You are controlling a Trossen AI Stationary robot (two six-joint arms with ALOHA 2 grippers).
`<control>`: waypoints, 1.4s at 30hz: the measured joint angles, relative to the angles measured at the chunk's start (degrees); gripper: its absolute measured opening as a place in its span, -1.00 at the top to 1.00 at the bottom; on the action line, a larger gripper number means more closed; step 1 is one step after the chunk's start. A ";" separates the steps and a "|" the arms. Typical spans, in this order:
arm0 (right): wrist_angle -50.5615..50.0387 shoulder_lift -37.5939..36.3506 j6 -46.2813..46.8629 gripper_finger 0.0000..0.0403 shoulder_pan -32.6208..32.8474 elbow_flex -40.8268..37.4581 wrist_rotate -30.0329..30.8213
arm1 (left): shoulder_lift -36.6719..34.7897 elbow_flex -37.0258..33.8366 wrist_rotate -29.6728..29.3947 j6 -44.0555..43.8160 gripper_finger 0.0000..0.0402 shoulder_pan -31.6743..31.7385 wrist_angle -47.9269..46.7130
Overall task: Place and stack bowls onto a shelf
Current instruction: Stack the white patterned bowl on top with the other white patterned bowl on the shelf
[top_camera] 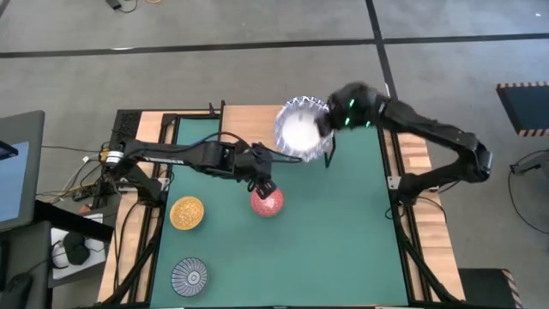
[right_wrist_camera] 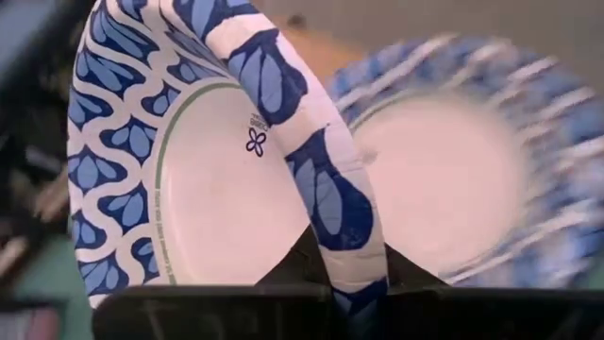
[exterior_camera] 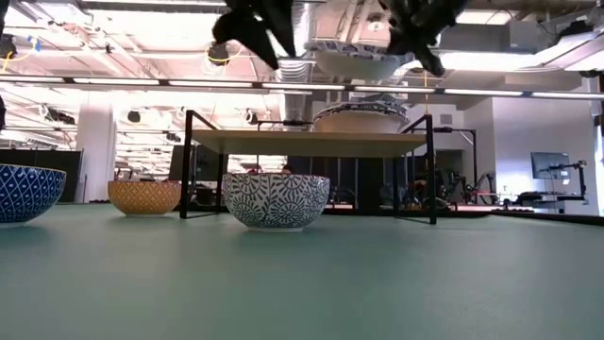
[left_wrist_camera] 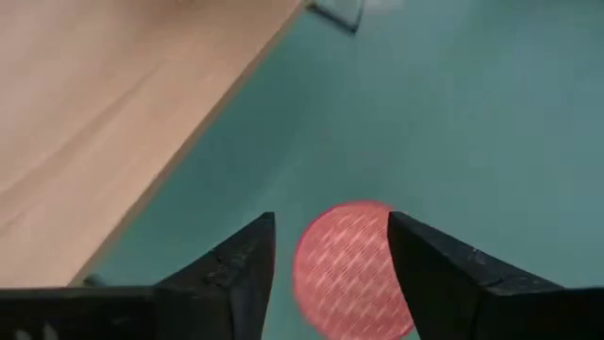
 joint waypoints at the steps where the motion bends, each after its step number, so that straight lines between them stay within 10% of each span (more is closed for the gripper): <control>1: 1.30 -0.12 -0.13 0.89 -3.08 -0.09 -1.98 | -0.09 0.00 -0.15 -0.09 0.04 0.02 -1.11; 14: 5.73 9.23 -2.85 0.79 -17.01 -0.06 -14.94 | 1.49 -0.11 0.69 0.46 0.05 4.68 -6.09; 29: 6.89 7.12 -6.34 -0.19 -21.45 -0.08 -14.47 | 1.46 -0.81 4.17 0.26 0.05 8.87 -6.93; 42: 4.92 8.79 -24.27 -0.17 -14.16 -0.06 -15.98 | 1.49 -15.48 10.17 -2.07 0.06 9.06 5.56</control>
